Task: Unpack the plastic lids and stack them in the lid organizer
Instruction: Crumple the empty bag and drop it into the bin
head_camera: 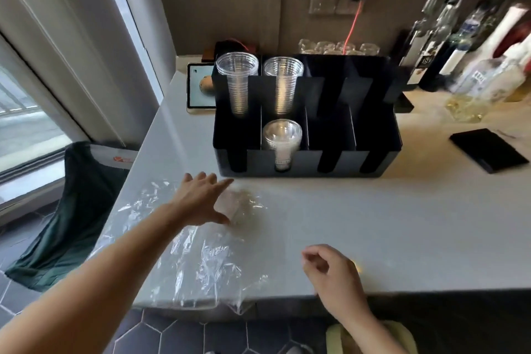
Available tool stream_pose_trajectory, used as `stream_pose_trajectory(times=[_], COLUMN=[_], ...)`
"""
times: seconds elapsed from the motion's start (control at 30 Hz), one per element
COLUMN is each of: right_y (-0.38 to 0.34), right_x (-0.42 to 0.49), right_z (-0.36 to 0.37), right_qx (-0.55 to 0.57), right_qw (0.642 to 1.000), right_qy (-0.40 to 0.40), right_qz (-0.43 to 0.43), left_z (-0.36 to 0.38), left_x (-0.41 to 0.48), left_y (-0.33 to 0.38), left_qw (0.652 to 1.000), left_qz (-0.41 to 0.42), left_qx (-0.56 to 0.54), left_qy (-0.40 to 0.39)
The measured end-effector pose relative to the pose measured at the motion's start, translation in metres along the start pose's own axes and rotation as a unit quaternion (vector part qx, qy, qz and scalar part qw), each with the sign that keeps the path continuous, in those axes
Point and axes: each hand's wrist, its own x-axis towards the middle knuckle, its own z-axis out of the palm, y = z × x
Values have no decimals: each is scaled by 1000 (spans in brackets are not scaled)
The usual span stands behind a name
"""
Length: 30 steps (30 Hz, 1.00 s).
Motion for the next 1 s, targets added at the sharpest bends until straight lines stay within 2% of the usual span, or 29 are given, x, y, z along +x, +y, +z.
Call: stream_pose_trajectory(times=[0.17,0.3,0.4,0.53,0.63,0.7,0.77,0.83,0.9,1.0], right_y=[1,4,6,5,2,1,-5,-20,-42,-74], right_x=[3,7,9,11,9,4,-8,-24,-37,-49], right_z=[-4,-10,-14,-23,-30,-36,-40,-37,-27,-14], right_qx=[41,82,137,219,295,348,366,331,295,294], right_qw=[998,993,984,966,943,920,902,910,932,954], right_qy=[-18,-44,-67,-102,-109,-143,-210,-246,-210,-54], right_qz=[54,74,92,88,105,111,88,43,14,2], left_z=[-9,-28,-48,-73,-78,-75,-70,-67,-64,-59], left_x=[-6,-22,-44,-81,-108,-123,-132,-137,-145,-166], left_y=[2,5,8,15,21,29,37,45,50,52], left_qw=[998,975,923,870,777,722,681,659,656,657], left_qz=[-46,-122,-159,-203,-250,-269,-283,-291,-289,-255], left_qx=[-24,-182,-340,-427,-538,-593,-625,-635,-639,-668], left_qy=[25,40,87,141,209,235,257,279,280,238])
